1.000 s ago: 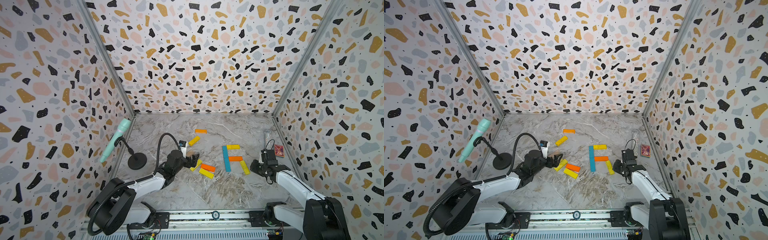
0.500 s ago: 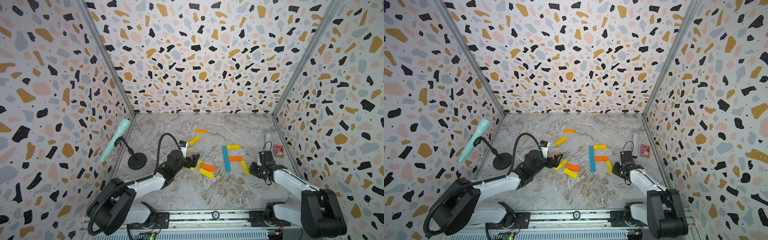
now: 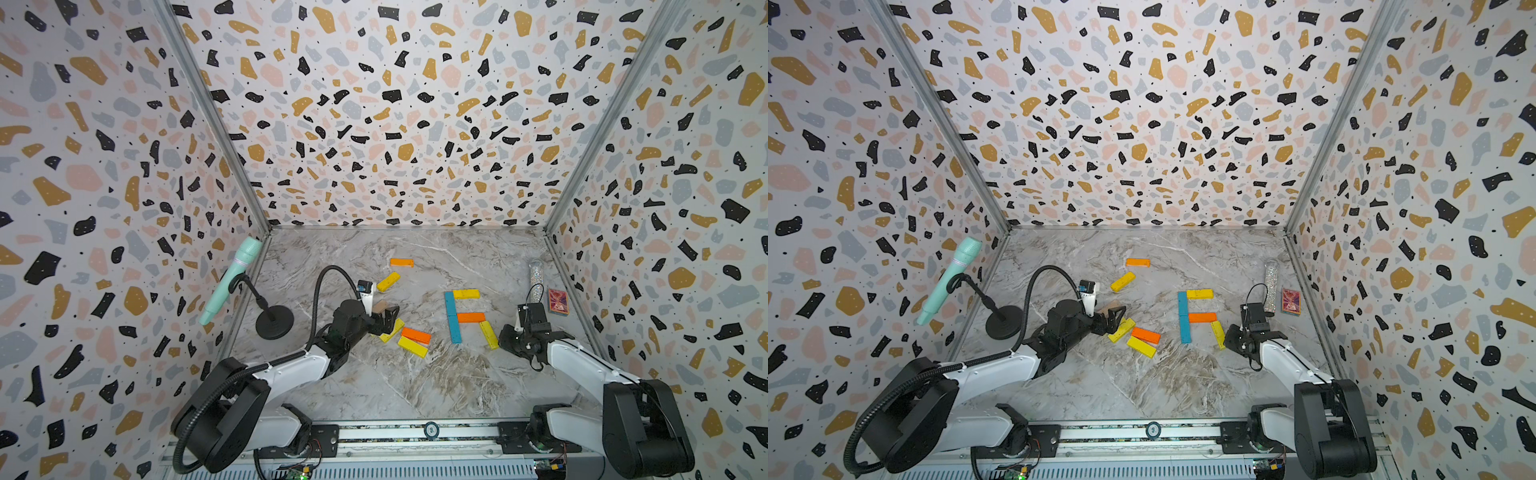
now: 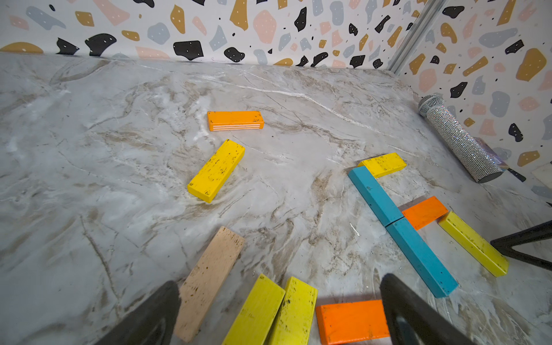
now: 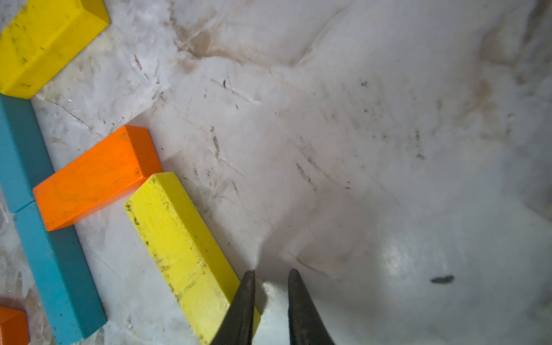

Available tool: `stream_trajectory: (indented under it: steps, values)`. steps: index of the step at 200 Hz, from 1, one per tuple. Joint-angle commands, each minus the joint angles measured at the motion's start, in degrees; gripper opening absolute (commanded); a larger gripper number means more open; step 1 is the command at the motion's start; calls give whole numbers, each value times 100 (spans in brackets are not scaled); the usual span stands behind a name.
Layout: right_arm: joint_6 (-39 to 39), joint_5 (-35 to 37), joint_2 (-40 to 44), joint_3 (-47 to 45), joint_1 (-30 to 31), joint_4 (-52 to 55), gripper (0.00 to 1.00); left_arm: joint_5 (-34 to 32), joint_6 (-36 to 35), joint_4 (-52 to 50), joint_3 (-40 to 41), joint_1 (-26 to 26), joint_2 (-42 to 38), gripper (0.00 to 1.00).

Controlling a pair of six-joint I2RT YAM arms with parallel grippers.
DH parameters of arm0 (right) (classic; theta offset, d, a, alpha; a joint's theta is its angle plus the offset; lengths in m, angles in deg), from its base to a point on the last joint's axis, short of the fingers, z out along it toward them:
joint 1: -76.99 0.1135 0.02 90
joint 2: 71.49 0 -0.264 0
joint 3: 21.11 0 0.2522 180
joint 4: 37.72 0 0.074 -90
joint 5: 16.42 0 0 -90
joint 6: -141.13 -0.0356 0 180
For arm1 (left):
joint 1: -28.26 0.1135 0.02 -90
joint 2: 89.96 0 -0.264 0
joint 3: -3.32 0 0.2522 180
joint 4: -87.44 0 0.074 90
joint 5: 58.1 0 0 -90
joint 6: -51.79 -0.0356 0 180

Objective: Assemble the number 6 with building blocks
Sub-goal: Assemble the building block at the center of the board.

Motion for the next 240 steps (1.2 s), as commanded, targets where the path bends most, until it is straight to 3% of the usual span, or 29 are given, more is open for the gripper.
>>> stream_trajectory:
  steps: [1, 110, 195, 240]
  values:
    - [-51, -16, 159, -120, 31, 139, 22, -20, 2, 221, 64, -28, -98, 99]
    - [-69, -59, 109, -203, 92, 96, 23, -61, -10, 204, 51, -31, -98, 99]
    - [-56, 79, 729, -32, 93, 747, 22, -107, -28, 177, 60, -26, -149, 99]
    - [-260, 89, 697, -4, 443, 896, 20, -125, -20, 204, 88, -32, -164, 99]
